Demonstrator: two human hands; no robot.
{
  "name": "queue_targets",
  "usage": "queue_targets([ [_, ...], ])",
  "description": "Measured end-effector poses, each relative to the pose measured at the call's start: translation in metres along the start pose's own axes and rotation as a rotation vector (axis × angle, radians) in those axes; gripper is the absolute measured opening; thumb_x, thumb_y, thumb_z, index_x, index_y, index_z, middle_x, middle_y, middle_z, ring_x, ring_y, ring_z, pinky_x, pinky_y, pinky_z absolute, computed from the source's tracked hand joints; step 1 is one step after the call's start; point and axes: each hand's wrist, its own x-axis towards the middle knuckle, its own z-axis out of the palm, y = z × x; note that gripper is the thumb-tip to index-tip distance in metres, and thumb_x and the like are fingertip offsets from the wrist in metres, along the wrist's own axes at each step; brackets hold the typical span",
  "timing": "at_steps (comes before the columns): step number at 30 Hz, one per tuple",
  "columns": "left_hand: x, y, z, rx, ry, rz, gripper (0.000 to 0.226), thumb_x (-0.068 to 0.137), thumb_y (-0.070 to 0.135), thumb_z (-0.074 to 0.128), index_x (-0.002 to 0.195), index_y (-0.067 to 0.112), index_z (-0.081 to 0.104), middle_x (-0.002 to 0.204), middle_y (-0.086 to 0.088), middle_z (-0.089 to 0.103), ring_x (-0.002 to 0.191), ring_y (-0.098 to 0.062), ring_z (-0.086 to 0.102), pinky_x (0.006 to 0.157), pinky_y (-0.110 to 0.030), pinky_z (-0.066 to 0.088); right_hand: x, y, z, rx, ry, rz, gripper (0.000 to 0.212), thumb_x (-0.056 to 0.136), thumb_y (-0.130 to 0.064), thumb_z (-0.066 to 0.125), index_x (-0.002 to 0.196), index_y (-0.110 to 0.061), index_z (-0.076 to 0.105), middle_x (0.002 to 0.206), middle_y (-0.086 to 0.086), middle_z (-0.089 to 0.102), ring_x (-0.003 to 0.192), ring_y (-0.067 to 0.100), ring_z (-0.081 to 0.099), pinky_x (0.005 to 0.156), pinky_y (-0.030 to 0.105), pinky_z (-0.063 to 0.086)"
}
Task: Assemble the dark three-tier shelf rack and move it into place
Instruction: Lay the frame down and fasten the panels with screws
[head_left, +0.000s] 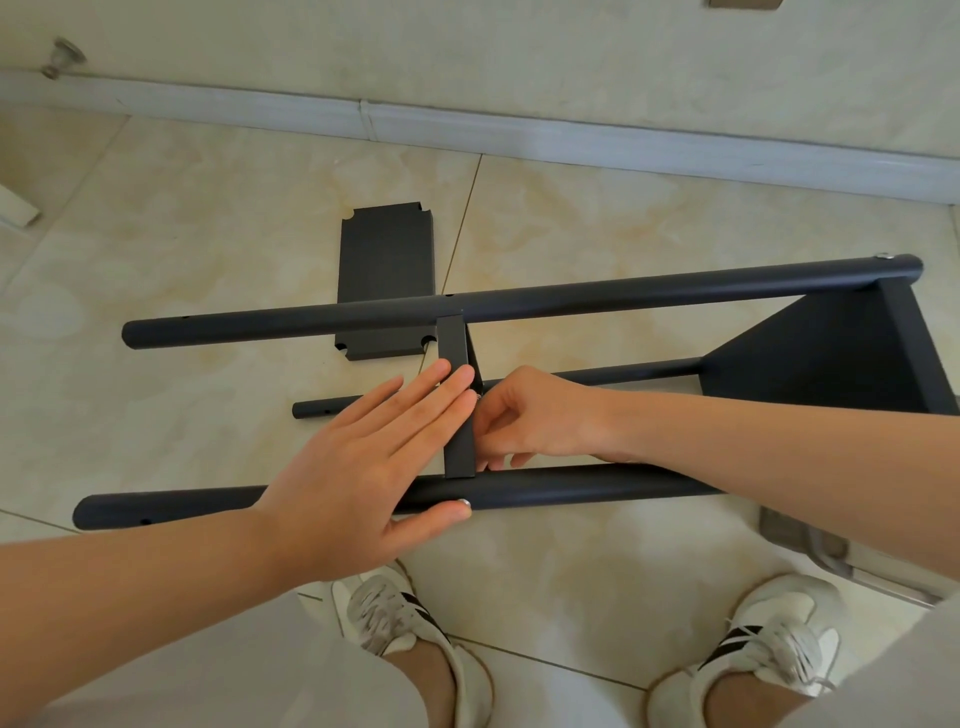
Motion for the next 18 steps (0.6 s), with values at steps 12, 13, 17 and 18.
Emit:
queue_targets([
  [12, 0.0, 0.001, 0.0, -0.003, 0.016, 0.007, 0.075, 0.102, 0.06, 0.036, 0.156, 0.008, 0.028, 0.165, -0.007, 0.026, 0.155, -0.021, 0.018, 0.124, -0.035, 0.019, 0.0, 0.002, -0.004, 0.115, -0.093, 0.022, 0.012, 0.089, -0.009, 0.063, 0.091, -0.006, 0.075, 0.08, 0.001, 0.075, 0.076, 0.006, 0.07, 0.069, 0.017, 0.056],
  [13, 0.0, 0.001, -0.001, -0.003, 0.016, 0.006, 0.075, 0.102, 0.06, 0.036, 0.156, 0.008, 0.028, 0.165, -0.006, 0.026, 0.155, -0.021, 0.018, 0.124, -0.035, 0.019, 0.001, 0.002, -0.005, 0.12, -0.108, 0.035, 0.013, 0.09, -0.011, 0.063, 0.093, -0.005, 0.075, 0.083, 0.001, 0.076, 0.078, 0.007, 0.07, 0.07, 0.016, 0.055],
  [17, 0.001, 0.001, -0.001, -0.003, 0.013, 0.005, 0.075, 0.101, 0.06, 0.037, 0.155, 0.009, 0.028, 0.164, -0.007, 0.026, 0.154, -0.021, 0.018, 0.124, -0.034, 0.018, 0.003, 0.001, -0.012, 0.125, -0.191, 0.094, 0.02, 0.092, -0.018, 0.063, 0.103, -0.005, 0.073, 0.103, 0.007, 0.074, 0.09, 0.01, 0.069, 0.085, 0.024, 0.057],
  [18, 0.001, 0.001, -0.002, -0.005, 0.014, 0.006, 0.075, 0.101, 0.059, 0.037, 0.155, 0.009, 0.028, 0.164, -0.007, 0.026, 0.154, -0.021, 0.018, 0.124, -0.034, 0.018, 0.004, 0.0, -0.012, 0.117, -0.207, 0.101, 0.02, 0.092, -0.018, 0.063, 0.104, -0.004, 0.072, 0.106, 0.009, 0.073, 0.091, 0.011, 0.069, 0.088, 0.026, 0.057],
])
